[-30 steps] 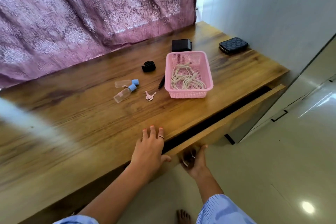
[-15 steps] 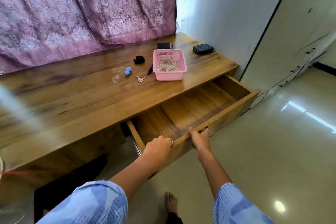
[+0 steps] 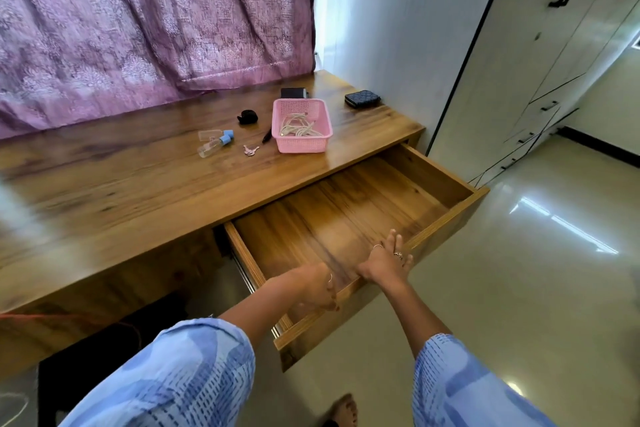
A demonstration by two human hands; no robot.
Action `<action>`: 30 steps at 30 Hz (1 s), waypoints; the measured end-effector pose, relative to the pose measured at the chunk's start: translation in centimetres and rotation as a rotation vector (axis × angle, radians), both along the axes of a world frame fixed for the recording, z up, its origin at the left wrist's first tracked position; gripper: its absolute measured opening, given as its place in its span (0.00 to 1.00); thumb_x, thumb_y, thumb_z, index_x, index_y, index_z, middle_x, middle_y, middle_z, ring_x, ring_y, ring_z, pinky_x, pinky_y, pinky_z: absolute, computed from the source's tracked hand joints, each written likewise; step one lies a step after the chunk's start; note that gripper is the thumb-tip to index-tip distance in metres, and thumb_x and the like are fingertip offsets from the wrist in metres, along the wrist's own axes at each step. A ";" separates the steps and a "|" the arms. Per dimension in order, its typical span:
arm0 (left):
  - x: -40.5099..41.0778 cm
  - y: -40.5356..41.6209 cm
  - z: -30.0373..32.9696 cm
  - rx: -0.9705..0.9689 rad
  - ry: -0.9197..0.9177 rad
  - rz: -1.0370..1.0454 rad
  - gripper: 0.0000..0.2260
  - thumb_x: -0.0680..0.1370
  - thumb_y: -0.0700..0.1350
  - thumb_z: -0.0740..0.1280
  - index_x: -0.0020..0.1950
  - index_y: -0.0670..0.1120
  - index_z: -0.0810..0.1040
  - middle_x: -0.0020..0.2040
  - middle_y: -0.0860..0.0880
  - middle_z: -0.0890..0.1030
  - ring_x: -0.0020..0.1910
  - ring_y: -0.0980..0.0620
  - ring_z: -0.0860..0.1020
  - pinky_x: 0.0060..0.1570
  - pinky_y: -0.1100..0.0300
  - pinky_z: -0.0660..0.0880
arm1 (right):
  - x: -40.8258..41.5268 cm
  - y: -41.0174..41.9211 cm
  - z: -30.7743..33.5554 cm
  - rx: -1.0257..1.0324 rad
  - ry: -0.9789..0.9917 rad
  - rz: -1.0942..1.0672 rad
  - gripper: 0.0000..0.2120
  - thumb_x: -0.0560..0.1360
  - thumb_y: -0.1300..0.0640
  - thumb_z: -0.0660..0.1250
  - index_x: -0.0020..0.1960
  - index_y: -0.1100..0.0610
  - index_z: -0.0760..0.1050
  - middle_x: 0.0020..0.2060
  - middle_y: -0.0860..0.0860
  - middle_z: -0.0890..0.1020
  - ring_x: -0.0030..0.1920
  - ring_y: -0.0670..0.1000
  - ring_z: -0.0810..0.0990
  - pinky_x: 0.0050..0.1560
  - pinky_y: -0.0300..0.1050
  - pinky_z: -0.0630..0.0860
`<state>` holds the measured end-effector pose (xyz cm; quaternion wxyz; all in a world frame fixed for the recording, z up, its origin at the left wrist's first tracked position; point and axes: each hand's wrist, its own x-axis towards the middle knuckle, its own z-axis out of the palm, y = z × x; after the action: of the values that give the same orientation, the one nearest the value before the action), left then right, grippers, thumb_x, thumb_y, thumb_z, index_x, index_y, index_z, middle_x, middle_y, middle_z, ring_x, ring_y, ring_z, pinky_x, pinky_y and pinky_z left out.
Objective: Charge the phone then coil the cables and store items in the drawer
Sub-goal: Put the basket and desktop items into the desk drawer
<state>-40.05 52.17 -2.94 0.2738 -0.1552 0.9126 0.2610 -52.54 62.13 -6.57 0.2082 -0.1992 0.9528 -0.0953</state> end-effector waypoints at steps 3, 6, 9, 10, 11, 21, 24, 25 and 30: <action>-0.8 0.2 0.5 0.095 -0.101 0.029 0.14 0.75 0.51 0.68 0.56 0.44 0.79 0.46 0.47 0.83 0.46 0.51 0.81 0.53 0.53 0.79 | -0.7 0.2 0.1 0.146 -0.025 0.097 0.30 0.75 0.53 0.64 0.73 0.58 0.60 0.77 0.55 0.38 0.76 0.55 0.34 0.73 0.61 0.41; -1.8 0.1 1.1 0.159 -0.254 0.015 0.14 0.77 0.49 0.66 0.62 0.46 0.76 0.54 0.47 0.82 0.53 0.50 0.81 0.58 0.51 0.76 | -1.3 -0.8 0.4 0.205 -0.042 0.142 0.33 0.74 0.58 0.62 0.76 0.57 0.53 0.76 0.55 0.37 0.76 0.55 0.35 0.73 0.62 0.41; -2.8 -0.8 1.9 0.086 -0.188 -0.023 0.16 0.77 0.49 0.66 0.63 0.47 0.75 0.58 0.47 0.80 0.55 0.49 0.78 0.59 0.51 0.74 | -2.7 -3.2 1.8 0.181 -0.026 0.167 0.34 0.74 0.59 0.61 0.76 0.55 0.51 0.76 0.55 0.36 0.76 0.54 0.36 0.73 0.62 0.41; -3.2 -1.2 2.3 0.046 -0.124 -0.012 0.17 0.76 0.49 0.66 0.64 0.47 0.74 0.59 0.47 0.78 0.56 0.48 0.77 0.59 0.52 0.74 | -3.4 -4.2 2.5 0.163 -0.020 0.189 0.34 0.74 0.59 0.61 0.77 0.55 0.49 0.76 0.55 0.36 0.76 0.55 0.36 0.73 0.61 0.41; -3.5 -1.7 2.8 -0.003 -0.064 0.002 0.19 0.76 0.49 0.67 0.66 0.47 0.72 0.61 0.46 0.77 0.58 0.47 0.76 0.60 0.52 0.73 | -4.1 -5.2 3.3 0.137 -0.014 0.212 0.35 0.75 0.59 0.61 0.77 0.54 0.48 0.76 0.56 0.36 0.76 0.55 0.36 0.73 0.61 0.42; -8.1 -12.7 5.7 -0.195 0.116 0.390 0.22 0.76 0.52 0.67 0.67 0.47 0.69 0.65 0.46 0.73 0.61 0.48 0.73 0.61 0.53 0.72 | -12.9 -17.2 8.1 -0.082 -0.117 0.232 0.34 0.74 0.50 0.62 0.75 0.59 0.54 0.75 0.61 0.52 0.74 0.63 0.54 0.72 0.59 0.57; -8.8 -15.0 4.8 -0.286 0.097 0.466 0.25 0.75 0.52 0.67 0.70 0.46 0.66 0.69 0.45 0.71 0.65 0.46 0.71 0.63 0.50 0.71 | -15.7 -19.8 8.5 -0.233 -0.109 0.228 0.29 0.76 0.48 0.59 0.73 0.60 0.58 0.71 0.61 0.62 0.69 0.62 0.63 0.66 0.54 0.64; -8.8 -15.5 4.5 -0.325 0.082 0.476 0.26 0.75 0.52 0.68 0.70 0.46 0.66 0.69 0.45 0.71 0.65 0.46 0.71 0.63 0.49 0.71 | -16.5 -20.4 8.5 -0.284 -0.121 0.196 0.29 0.76 0.49 0.60 0.72 0.61 0.58 0.70 0.61 0.63 0.68 0.61 0.65 0.65 0.53 0.66; -9.5 -17.1 2.6 -0.411 -0.004 0.512 0.21 0.74 0.49 0.68 0.66 0.49 0.72 0.64 0.47 0.74 0.62 0.48 0.73 0.59 0.51 0.73 | -19.7 -23.1 7.7 -0.470 -0.231 0.101 0.23 0.76 0.54 0.61 0.68 0.62 0.64 0.64 0.60 0.71 0.58 0.60 0.75 0.52 0.54 0.79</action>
<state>-49.51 35.03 -0.35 0.1640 -0.4323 0.8769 0.1312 -72.23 39.07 1.12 0.2681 -0.2770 0.8633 -0.3256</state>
